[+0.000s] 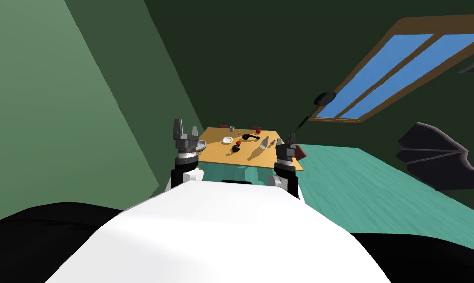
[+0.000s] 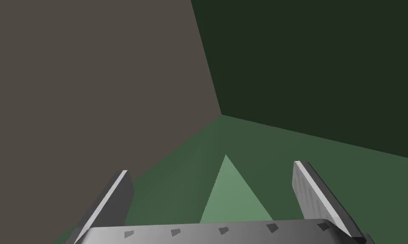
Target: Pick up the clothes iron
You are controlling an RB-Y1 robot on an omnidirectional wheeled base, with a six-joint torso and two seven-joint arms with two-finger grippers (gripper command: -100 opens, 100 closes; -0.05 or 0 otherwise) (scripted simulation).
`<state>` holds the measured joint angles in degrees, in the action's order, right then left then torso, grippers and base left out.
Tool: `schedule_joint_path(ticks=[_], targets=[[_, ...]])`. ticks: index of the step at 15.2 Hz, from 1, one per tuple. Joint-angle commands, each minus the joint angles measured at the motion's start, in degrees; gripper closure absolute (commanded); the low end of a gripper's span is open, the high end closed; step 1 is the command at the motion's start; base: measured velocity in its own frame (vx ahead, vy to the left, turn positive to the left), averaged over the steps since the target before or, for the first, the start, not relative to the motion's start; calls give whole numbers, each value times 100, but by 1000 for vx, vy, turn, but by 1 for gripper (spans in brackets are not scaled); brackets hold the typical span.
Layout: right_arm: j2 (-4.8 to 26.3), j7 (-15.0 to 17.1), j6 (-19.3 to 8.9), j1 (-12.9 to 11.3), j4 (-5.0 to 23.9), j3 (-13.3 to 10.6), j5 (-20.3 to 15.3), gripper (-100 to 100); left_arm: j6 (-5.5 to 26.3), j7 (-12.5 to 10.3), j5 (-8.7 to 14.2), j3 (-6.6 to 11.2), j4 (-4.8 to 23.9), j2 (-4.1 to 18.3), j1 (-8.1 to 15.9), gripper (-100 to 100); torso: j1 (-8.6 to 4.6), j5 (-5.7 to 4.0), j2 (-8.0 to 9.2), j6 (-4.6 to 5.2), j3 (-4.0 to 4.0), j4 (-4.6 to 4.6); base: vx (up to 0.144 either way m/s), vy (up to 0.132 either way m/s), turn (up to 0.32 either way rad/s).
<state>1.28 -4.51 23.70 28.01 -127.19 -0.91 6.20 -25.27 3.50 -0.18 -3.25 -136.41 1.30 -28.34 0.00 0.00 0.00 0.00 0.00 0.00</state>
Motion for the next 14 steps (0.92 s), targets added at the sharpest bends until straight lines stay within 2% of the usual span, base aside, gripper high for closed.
schedule_joint_path(ticks=[1,3,6,7,9,10,11,12,13,14], targets=[[268,-58,-77,-40,125,-16,-144,-100,0,0,0,0,0,0,0,0,0,0,0,0,0,0,-2,7,103],[385,-96,-129,-67,209,-26,-240,-100,0,0,0,0,0,0,0,0,1,0,0,-2,0,0,-4,7,110],[732,-261,-352,-185,574,-73,-635,-100,0,0,0,-1,0,0,1,0,4,1,1,-4,0,0,-8,16,204],[732,-261,-352,-185,574,-73,-653,-100,0,0,0,-1,0,0,1,0,5,1,1,-5,0,0,-8,16,154],[958,-408,-550,-291,894,-114,-980,-100,0,0,0,0,0,0,1,0,6,1,1,-3,0,0,-7,22,205],[958,-408,-550,-291,903,-114,-1021,-100,0,0,0,-1,0,0,1,0,7,1,0,-5,0,0,-6,23,188],[1069,-491,-663,-352,1090,-138,-1204,-100,0,0,0,0,0,0,1,0,8,1,0,-3,0,0,-8,24,206],[1069,-491,-663,-352,1090,-138,-1228,-100,0,0,0,-1,0,0,1,0,8,2,1,-4,0,0,-8,19,149],[1178,-579,-783,-418,1286,-163,-1417,-100,0,0,0,0,0,0,0,0,8,2,2,-2,1,0,-9,22,172],[1178,-579,-783,-418,1289,-163,-1450,-100,0,0,0,-1,0,0,1,0,8,1,2,-3,1,0,-6,18,154]])
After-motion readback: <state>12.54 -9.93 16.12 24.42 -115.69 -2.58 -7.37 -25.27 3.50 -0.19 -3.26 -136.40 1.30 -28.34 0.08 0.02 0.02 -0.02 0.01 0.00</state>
